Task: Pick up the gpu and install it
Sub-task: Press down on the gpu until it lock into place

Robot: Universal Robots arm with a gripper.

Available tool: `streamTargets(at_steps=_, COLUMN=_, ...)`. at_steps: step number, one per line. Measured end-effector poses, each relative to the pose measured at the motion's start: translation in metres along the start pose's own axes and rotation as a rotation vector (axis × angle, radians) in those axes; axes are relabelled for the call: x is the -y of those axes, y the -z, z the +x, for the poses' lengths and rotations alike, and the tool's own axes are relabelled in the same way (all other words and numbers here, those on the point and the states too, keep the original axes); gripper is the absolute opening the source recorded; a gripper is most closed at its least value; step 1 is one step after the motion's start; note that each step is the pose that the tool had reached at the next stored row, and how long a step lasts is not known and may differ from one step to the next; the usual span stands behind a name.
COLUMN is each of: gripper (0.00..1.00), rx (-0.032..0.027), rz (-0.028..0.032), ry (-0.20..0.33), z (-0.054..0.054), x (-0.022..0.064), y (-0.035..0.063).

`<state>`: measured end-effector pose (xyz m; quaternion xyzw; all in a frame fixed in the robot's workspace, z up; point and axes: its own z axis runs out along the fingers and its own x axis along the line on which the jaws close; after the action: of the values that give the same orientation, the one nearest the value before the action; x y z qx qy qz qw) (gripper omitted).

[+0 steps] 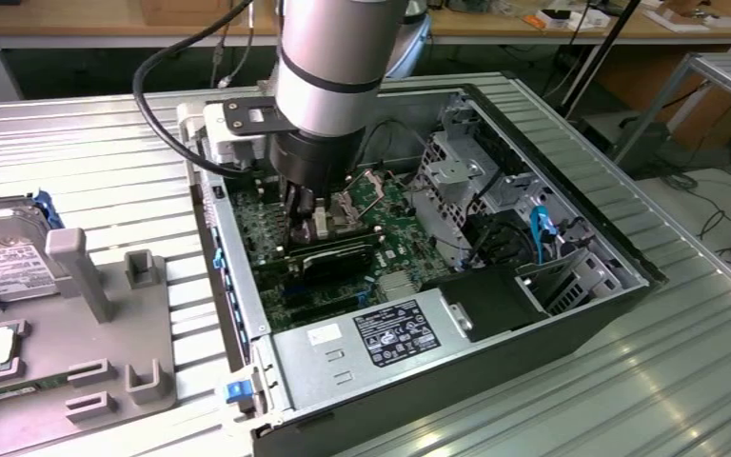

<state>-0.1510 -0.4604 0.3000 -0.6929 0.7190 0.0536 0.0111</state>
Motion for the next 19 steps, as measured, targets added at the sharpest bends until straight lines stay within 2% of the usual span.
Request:
streamTargets(at_steps=3, gripper=0.11, rx=-0.0010, rz=0.0020, ry=0.011, z=0.000, x=0.0079, y=-0.0024)
streamTargets(at_steps=4, gripper=0.11, rx=-0.0042, rz=0.0018, ry=0.015, z=0.000, x=0.0151, y=-0.0049)
streamTargets(at_steps=6, gripper=0.11, rx=-0.0077, rz=0.0016, ry=0.019, z=0.000, x=0.0237, y=-0.0080)
streamTargets(at_steps=10, gripper=0.11, rx=-0.0105, rz=0.0009, ry=0.028, z=0.000, x=0.0367, y=-0.0138)
streamTargets(at_steps=15, gripper=0.11, rx=-0.0114, rz=0.0017, ry=0.030, z=0.006, x=0.0409, y=-0.0192)
streamTargets(at_steps=19, gripper=0.11, rx=-0.0113, rz=0.0024, ry=0.030, z=0.007, x=0.0410, y=-0.0217)
